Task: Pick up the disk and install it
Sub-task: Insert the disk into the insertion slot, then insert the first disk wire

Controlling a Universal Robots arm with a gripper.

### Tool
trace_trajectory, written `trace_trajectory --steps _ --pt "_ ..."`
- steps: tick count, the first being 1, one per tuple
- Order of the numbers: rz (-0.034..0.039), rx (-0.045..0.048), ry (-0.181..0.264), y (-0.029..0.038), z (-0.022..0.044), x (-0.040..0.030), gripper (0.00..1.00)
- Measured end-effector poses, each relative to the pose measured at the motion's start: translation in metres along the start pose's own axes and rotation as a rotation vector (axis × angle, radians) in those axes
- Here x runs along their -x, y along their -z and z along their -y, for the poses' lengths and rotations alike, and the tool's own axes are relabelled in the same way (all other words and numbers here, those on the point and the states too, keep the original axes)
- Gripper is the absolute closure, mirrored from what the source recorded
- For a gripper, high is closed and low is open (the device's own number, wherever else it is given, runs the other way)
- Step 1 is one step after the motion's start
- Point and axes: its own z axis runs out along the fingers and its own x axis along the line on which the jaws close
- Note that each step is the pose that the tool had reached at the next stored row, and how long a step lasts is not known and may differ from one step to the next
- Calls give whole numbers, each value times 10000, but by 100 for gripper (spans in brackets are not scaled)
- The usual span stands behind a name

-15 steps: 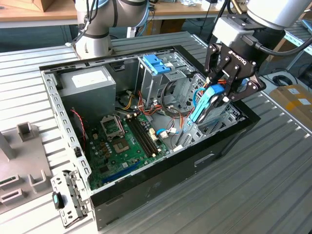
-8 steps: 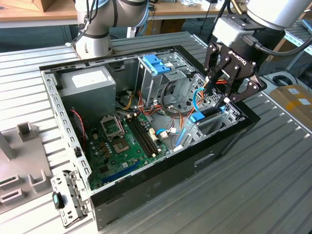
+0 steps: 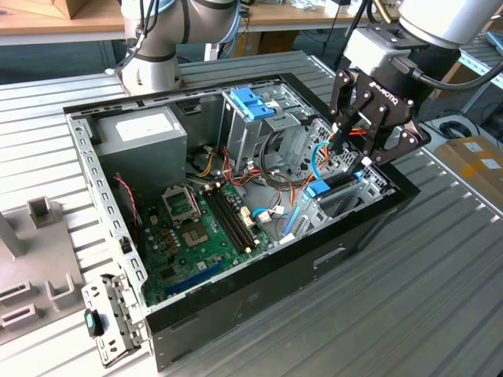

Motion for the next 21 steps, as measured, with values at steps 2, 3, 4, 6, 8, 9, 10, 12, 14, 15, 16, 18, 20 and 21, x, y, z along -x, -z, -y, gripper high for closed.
trace_trajectory --steps 2,3,4,6,8,9,10,12,14,15,16,18,20,21 --pt "-1 1 1 0 15 0 49" --pt "0 1 0 -1 23 1 49" --pt "1 1 0 -2 38 1 49" --pt "-8 4 0 -27 291 13 90" --pt "-14 4 -1 -37 417 17 90" --pt "-13 4 -1 -37 424 17 90" --pt "-13 4 -1 -37 424 17 90" --pt "-13 4 -1 -37 427 17 90" --pt "-13 4 -1 -37 427 15 90" --pt "-13 4 -1 -37 428 15 90" --pt "-13 4 -1 -37 428 15 90" --pt "-13 4 -1 -37 428 15 90" --pt "-13 4 -1 -37 428 14 90" --pt "-13 4 -1 -37 428 14 90"
